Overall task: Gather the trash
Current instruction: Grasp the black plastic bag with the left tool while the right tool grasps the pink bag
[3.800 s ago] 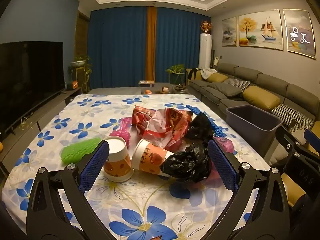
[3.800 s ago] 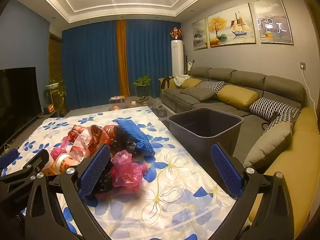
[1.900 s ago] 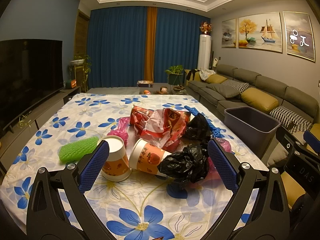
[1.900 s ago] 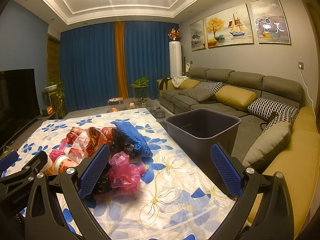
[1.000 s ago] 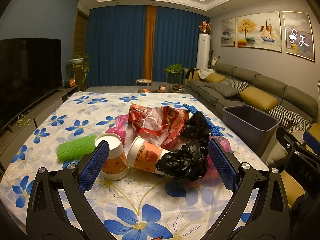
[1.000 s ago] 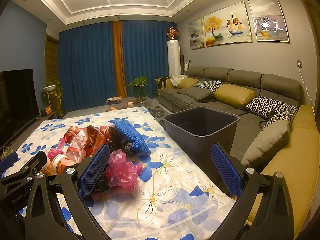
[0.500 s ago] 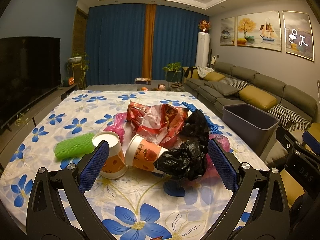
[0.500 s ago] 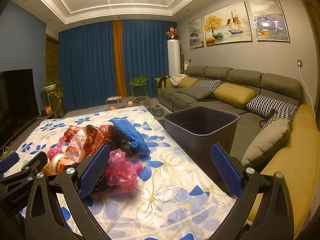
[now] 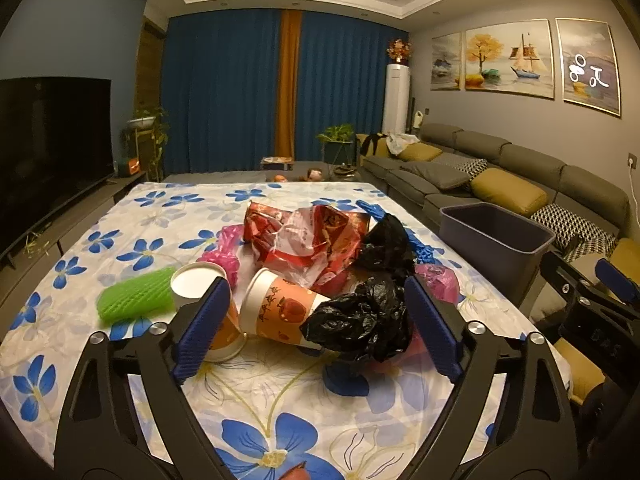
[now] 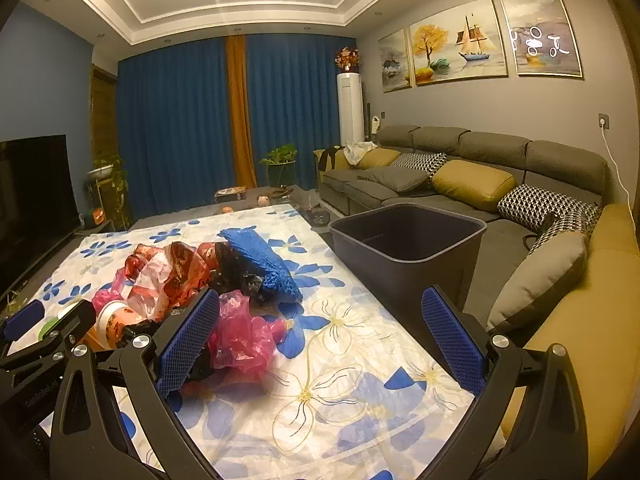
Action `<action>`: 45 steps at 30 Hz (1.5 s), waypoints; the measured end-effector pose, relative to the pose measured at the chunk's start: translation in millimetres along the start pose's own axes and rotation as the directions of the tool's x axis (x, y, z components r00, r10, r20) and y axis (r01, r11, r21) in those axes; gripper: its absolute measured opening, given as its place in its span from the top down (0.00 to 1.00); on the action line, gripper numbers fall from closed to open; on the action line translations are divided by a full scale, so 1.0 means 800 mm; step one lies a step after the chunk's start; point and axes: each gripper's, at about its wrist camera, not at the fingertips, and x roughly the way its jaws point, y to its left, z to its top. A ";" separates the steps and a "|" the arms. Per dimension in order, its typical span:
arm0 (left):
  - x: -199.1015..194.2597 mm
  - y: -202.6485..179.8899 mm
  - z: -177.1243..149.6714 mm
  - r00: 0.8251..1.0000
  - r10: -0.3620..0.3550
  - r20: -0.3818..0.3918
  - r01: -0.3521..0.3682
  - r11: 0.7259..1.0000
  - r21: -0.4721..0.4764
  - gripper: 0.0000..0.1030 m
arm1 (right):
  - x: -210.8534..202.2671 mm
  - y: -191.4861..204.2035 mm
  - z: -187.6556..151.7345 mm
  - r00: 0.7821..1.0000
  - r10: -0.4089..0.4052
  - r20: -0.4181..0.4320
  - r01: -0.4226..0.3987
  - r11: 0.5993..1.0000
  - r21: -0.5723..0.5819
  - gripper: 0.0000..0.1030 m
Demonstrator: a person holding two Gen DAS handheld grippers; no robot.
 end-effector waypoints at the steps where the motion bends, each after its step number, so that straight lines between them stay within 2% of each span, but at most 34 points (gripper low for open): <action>1: 0.002 0.000 -0.001 1.000 -0.006 -0.002 0.006 1.000 0.000 0.18 | 0.003 0.000 -0.002 1.000 0.002 -0.003 -0.002 1.000 0.002 0.05; 4: 0.007 0.002 -0.002 1.000 -0.009 -0.001 0.009 1.000 -0.002 0.19 | 0.014 0.003 -0.005 1.000 0.013 -0.013 -0.013 1.000 0.002 0.11; 8: 0.010 0.007 -0.006 1.000 -0.021 0.016 0.021 1.000 -0.010 0.19 | 0.034 0.012 -0.010 0.998 0.054 -0.037 -0.054 0.998 -0.011 0.13; 10: 0.012 0.009 -0.007 0.999 -0.029 0.022 0.030 0.999 -0.012 0.19 | 0.045 0.019 -0.012 0.996 0.075 -0.056 -0.076 0.997 -0.016 0.21; 14: 0.019 0.014 -0.011 0.999 -0.034 0.023 0.034 0.999 -0.011 0.19 | 0.069 0.033 -0.019 0.987 0.124 -0.099 -0.127 0.992 -0.020 0.24; 20: 0.032 0.022 -0.015 0.999 -0.043 0.004 0.043 0.999 -0.019 0.19 | 0.103 0.051 -0.029 0.973 0.164 -0.164 -0.173 0.984 -0.043 0.36; 29: 0.053 0.013 -0.021 0.996 -0.080 -0.041 0.081 0.997 0.015 0.22 | 0.126 0.054 -0.036 0.945 0.226 -0.235 -0.242 0.969 -0.043 0.72; 34: 0.065 0.005 -0.022 0.991 -0.109 -0.075 0.112 0.993 0.025 0.24 | 0.120 0.059 -0.035 0.947 0.234 -0.220 -0.256 0.964 -0.077 0.91; 40: 0.082 -0.014 -0.026 0.985 -0.127 -0.115 0.136 0.987 0.083 0.24 | 0.112 0.053 -0.029 0.951 0.238 -0.197 -0.256 0.964 -0.073 0.94; 45: 0.101 -0.019 -0.031 0.969 -0.154 -0.192 0.172 0.982 0.082 0.35 | 0.105 0.042 -0.024 0.957 0.229 -0.180 -0.243 0.968 -0.062 0.94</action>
